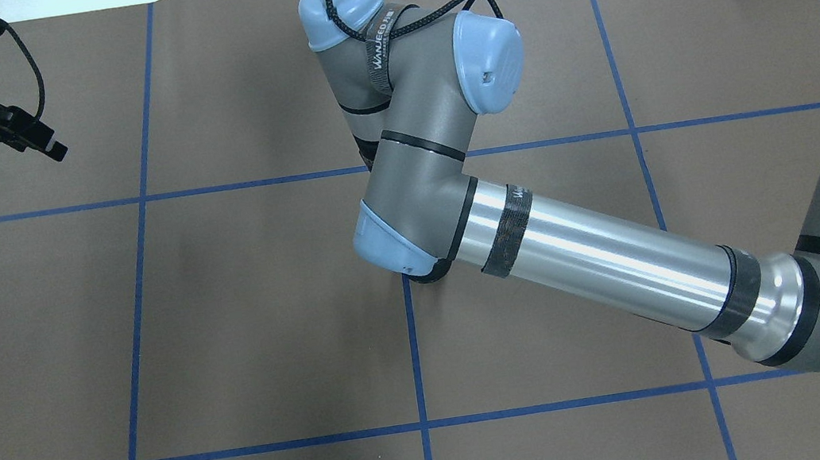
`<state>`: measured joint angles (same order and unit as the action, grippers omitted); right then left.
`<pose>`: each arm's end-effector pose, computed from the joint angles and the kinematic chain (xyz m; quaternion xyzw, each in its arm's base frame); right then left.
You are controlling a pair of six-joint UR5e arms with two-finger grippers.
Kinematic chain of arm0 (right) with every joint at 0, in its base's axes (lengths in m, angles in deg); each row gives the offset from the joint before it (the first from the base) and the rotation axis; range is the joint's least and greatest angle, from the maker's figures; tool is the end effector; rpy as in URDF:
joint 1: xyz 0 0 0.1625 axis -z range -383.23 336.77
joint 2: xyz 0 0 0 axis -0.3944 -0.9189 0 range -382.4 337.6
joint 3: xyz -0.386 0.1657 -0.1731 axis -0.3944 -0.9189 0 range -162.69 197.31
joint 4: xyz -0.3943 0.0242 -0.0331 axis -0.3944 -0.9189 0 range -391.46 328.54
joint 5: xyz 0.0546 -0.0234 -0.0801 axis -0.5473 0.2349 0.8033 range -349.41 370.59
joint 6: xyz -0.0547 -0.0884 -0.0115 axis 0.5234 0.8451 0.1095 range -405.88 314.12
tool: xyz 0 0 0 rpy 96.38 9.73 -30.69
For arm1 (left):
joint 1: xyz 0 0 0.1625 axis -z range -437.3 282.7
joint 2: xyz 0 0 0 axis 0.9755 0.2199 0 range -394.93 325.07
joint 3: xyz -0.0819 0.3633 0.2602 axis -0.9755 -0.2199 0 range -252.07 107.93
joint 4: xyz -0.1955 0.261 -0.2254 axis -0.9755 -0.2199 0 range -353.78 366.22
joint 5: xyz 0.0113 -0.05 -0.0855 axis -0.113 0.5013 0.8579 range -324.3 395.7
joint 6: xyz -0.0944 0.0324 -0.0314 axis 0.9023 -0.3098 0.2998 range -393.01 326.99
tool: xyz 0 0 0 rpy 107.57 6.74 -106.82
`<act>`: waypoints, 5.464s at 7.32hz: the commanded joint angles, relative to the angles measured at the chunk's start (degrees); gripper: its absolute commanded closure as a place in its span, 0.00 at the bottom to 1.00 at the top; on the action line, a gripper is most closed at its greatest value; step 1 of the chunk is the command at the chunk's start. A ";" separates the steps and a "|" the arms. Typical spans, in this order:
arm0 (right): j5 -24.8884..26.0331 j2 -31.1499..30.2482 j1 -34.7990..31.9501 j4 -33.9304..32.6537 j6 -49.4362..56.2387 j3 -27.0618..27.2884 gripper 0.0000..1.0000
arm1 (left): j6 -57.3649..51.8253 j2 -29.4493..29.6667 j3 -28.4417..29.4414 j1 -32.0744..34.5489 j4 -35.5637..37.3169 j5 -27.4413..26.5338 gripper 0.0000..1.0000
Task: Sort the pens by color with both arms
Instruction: 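Close the right gripper on the green highlighter in the cup, then lift the green highlighter up out of the cup with the right gripper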
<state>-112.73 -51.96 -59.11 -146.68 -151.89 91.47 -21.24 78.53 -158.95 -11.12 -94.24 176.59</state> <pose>-0.5910 -0.5210 0.1738 -0.2505 -0.2076 0.3698 0.8703 0.2151 -0.6161 0.4551 0.1017 0.4677 0.2049 0.8538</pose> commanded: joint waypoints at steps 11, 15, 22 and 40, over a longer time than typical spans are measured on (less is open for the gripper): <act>0.45 0.20 0.55 0.08 -0.07 0.28 0.60 | 0.09 0.00 0.30 -0.09 0.00 -1.41 0.23; 0.45 0.55 1.69 0.35 -0.68 0.28 0.51 | 0.00 0.00 0.21 -0.09 0.00 -1.41 0.22; 0.63 0.29 1.95 0.44 -0.60 0.28 0.82 | 0.09 0.00 0.39 -0.26 0.00 -1.41 0.22; 24.69 1.19 1.05 29.84 57.28 0.90 0.86 | 3.70 -1.41 3.90 -1.67 0.53 -1.41 0.21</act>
<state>-89.94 -48.83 -59.82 -120.02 -101.53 92.63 -17.50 77.18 -155.71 -12.78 -93.75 175.18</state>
